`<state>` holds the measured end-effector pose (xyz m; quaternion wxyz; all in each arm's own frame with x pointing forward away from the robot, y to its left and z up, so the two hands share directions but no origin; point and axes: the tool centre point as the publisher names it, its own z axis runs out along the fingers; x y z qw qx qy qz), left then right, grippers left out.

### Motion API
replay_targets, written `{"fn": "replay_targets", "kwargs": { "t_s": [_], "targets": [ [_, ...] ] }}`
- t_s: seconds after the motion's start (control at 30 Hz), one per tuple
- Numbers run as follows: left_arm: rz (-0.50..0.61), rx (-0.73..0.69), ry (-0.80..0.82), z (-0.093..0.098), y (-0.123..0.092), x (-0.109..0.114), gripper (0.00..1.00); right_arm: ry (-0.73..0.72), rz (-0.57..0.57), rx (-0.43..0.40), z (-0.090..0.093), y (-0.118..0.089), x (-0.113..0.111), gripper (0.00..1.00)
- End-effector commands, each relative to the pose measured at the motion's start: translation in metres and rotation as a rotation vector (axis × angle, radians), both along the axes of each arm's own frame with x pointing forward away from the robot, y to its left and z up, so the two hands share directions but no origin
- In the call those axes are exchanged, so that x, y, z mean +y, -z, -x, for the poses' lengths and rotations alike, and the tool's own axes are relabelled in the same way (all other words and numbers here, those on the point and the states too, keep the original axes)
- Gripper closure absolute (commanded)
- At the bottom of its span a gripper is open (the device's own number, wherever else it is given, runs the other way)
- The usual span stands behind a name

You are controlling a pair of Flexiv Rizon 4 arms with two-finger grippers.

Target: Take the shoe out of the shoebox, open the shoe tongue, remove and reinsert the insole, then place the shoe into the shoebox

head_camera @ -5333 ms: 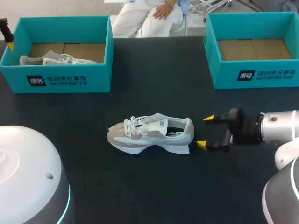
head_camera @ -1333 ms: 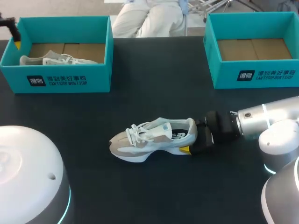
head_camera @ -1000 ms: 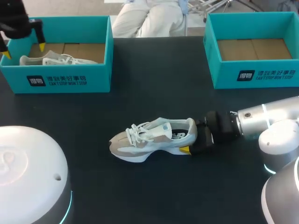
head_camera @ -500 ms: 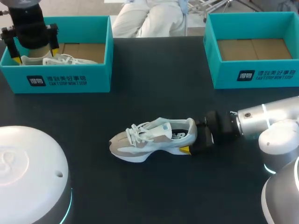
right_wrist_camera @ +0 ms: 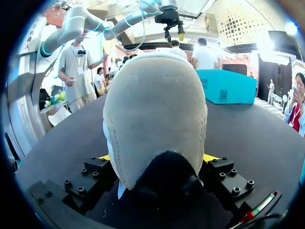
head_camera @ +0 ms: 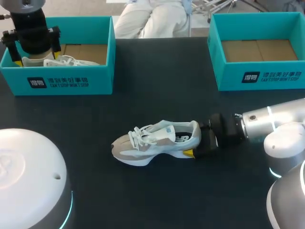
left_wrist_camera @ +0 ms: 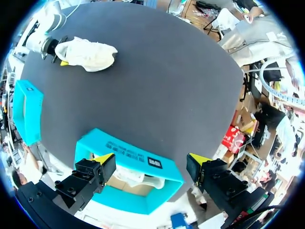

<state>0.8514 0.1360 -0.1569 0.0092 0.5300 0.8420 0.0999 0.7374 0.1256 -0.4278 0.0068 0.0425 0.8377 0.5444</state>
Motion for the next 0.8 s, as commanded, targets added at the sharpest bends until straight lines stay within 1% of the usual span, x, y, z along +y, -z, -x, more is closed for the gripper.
{"fn": "replay_targets", "kwargs": {
  "t_s": [0.03, 0.13, 0.17, 0.3, 0.4, 0.5, 0.53, 0.6, 0.63, 0.7, 0.77, 0.8],
  "targets": [
    [-0.005, -0.024, 0.051, 0.017, 0.006, -0.019, 0.0, 0.0, 0.004, 0.001, -0.003, 0.012, 0.005, 1.0],
    [0.02, -0.005, 0.099, 0.023, 0.01, -0.035, 0.0, 0.0, 0.004, 0.001, -0.003, 0.012, 0.005, 1.0],
    [0.034, 0.004, 0.134, 0.024, 0.011, -0.039, 0.0, 0.0, 0.004, 0.001, -0.003, 0.012, 0.005, 1.0],
    [0.016, 0.029, 0.31, 0.035, 0.014, -0.065, 0.0, 0.0, 0.004, 0.001, -0.003, 0.012, 0.005, 1.0],
    [0.006, 0.035, 0.439, 0.036, 0.017, -0.078, 0.0, 0.0, 0.004, 0.001, -0.003, 0.012, 0.005, 1.0],
    [0.005, 0.028, 0.536, 0.035, 0.019, -0.091, 0.0, 0.0, 0.004, 0.001, -0.003, 0.012, 0.005, 1.0],
    [0.016, 0.026, 0.545, 0.035, 0.018, -0.095, 0.0, 0.0, 0.004, 0.001, -0.003, 0.012, 0.005, 1.0],
    [0.019, 0.026, 0.548, 0.032, 0.02, -0.103, 0.0, 0.0, 0.004, 0.001, -0.003, 0.012, 0.005, 1.0],
    [0.007, 0.027, 0.507, 0.029, 0.021, -0.107, 0.0, 0.0, 0.004, 0.001, -0.003, 0.012, 0.005, 1.0],
    [0.038, 0.045, 0.357, 0.02, 0.022, -0.112, 0.0, 0.0, 0.004, 0.001, -0.003, 0.012, 0.005, 1.0],
    [0.054, 0.025, 0.215, 0.017, 0.021, -0.115, 0.0, 0.0, 0.004, 0.001, -0.003, 0.012, 0.005, 1.0],
    [0.09, 0.043, 0.142, 0.016, 0.02, -0.116, 0.0, 0.0, 0.004, 0.001, -0.003, 0.012, 0.005, 1.0]
  ]
}}
